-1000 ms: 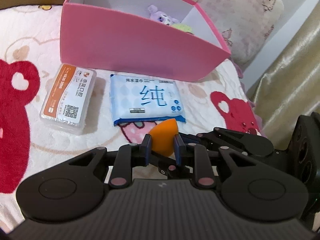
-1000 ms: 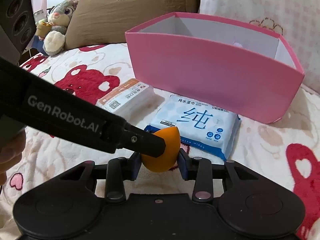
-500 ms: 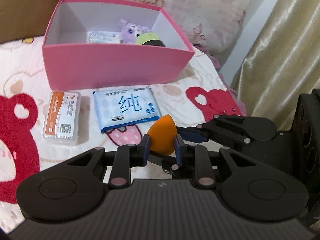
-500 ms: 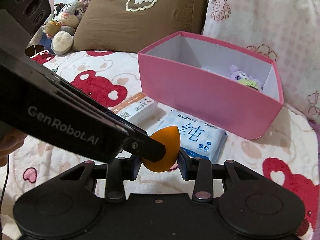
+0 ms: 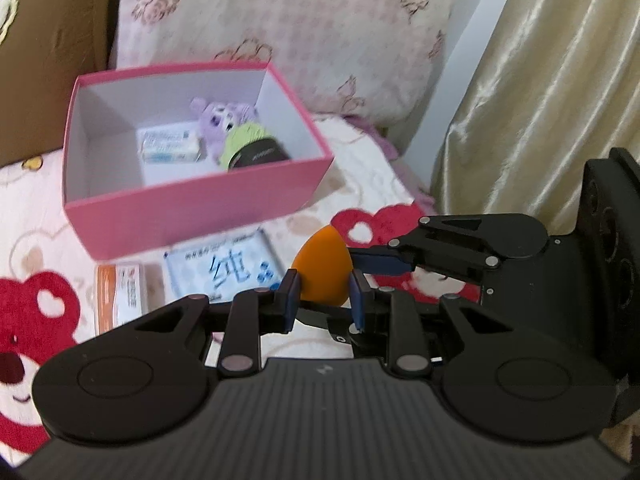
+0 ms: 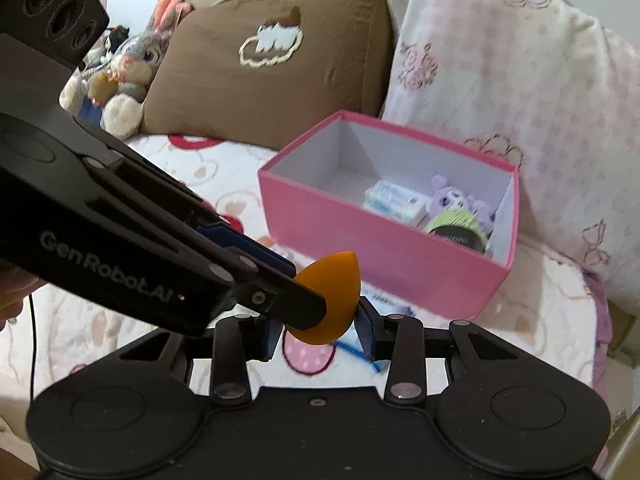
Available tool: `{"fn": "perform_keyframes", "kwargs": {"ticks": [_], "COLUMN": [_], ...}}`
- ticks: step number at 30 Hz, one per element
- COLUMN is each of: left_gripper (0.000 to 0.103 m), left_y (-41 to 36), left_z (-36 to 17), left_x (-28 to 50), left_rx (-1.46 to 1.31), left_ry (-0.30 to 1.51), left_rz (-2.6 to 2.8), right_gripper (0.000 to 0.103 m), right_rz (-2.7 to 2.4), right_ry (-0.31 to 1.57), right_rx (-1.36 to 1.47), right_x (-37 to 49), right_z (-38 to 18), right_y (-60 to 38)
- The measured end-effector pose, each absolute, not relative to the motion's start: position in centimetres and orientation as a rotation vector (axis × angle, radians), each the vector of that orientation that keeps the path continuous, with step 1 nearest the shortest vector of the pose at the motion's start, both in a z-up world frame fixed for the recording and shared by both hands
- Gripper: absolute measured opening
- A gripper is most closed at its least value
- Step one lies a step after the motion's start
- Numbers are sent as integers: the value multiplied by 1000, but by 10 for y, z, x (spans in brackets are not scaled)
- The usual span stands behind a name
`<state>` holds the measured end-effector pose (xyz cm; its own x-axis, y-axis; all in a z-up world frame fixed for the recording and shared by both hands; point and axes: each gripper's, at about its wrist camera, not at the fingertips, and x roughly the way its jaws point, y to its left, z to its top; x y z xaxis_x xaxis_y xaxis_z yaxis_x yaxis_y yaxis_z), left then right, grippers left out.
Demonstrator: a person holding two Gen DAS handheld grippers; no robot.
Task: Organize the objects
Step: 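Lift and carry the sponge with the left gripper into the pink box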
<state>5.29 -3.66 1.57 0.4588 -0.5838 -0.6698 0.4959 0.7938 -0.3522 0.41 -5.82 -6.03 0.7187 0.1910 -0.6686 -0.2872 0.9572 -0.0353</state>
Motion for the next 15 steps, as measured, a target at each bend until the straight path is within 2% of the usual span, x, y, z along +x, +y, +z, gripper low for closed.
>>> {"fn": "perform_keyframes", "kwargs": {"ticks": [15], "left_gripper": [24], "left_y": [-50], "left_z": [80], "left_x": [132], "left_rx": [-168], "left_ry": [889], "left_rz": [-654], "right_gripper": [43], "right_rz": [277], "right_ry": [735], "right_rx": [-142], "right_x": [72], "right_z": [5], "right_y": [-94]}}
